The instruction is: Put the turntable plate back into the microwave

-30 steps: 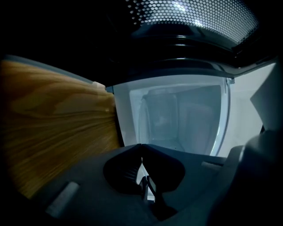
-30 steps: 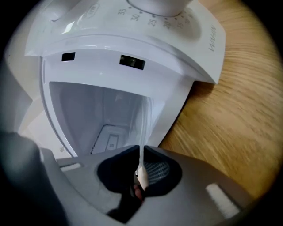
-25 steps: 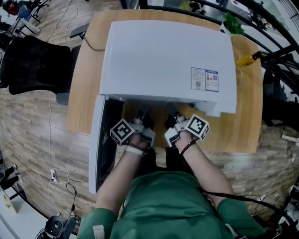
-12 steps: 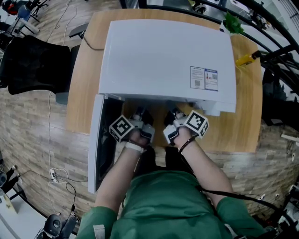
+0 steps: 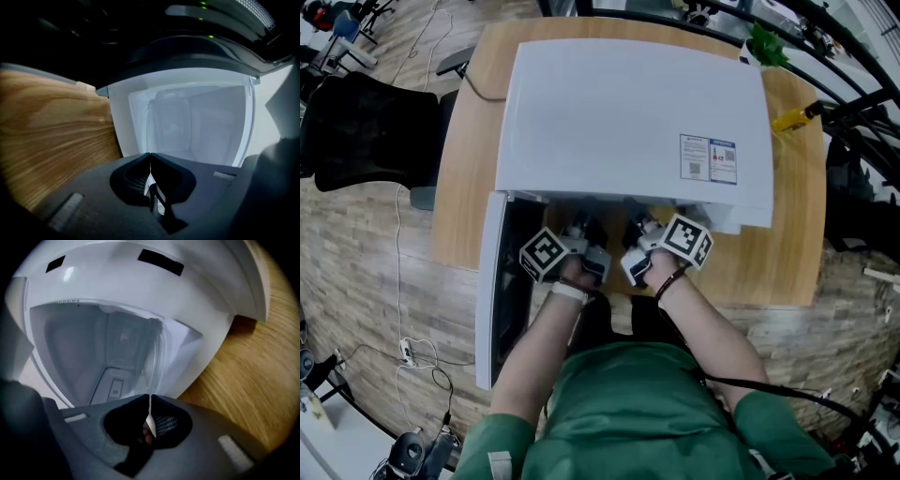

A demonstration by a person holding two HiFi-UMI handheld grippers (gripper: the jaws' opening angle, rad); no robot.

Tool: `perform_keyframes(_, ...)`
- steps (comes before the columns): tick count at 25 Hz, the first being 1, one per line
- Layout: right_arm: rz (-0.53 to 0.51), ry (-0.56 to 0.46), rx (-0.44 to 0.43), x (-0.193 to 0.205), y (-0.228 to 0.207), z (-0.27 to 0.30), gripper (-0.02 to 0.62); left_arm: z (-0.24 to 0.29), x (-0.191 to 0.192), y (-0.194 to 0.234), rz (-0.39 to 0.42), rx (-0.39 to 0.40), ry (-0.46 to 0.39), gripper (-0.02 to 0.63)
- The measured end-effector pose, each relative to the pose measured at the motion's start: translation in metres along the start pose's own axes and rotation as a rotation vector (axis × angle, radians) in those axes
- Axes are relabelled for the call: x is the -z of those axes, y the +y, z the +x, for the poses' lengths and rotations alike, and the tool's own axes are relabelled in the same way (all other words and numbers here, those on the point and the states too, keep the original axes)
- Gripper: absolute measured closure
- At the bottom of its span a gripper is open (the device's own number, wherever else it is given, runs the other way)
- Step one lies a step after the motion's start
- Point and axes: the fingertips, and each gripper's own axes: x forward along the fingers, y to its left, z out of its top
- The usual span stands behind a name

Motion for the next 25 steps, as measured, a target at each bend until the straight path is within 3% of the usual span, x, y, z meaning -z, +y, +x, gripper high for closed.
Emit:
perform_keyframes(11,-0.025,0.020,-0.005,0.008,0.000,-0.009,0.574,-0.006,0.012,-0.003,0.005,0.013,0.036,0.592)
perform_keyframes(14,-0.085,0.044,-0.004,0.015,0.007,-0.022,0.574,-0.014,0.024,-0.013,0.041,0.018,0.077,0.592)
perform_keyframes(20,-0.412,0.061,0.014,0.016,0.038,-0.051,0.575,-0.028,0.047,-0.036,0.317,-0.006,0.163,0.592)
perform_keyframes(25,-0.591,0.038,0.015,0.006,0.070,-0.073,0.575,-0.045,0.058,-0.059,0.582,-0.074,0.226,0.592)
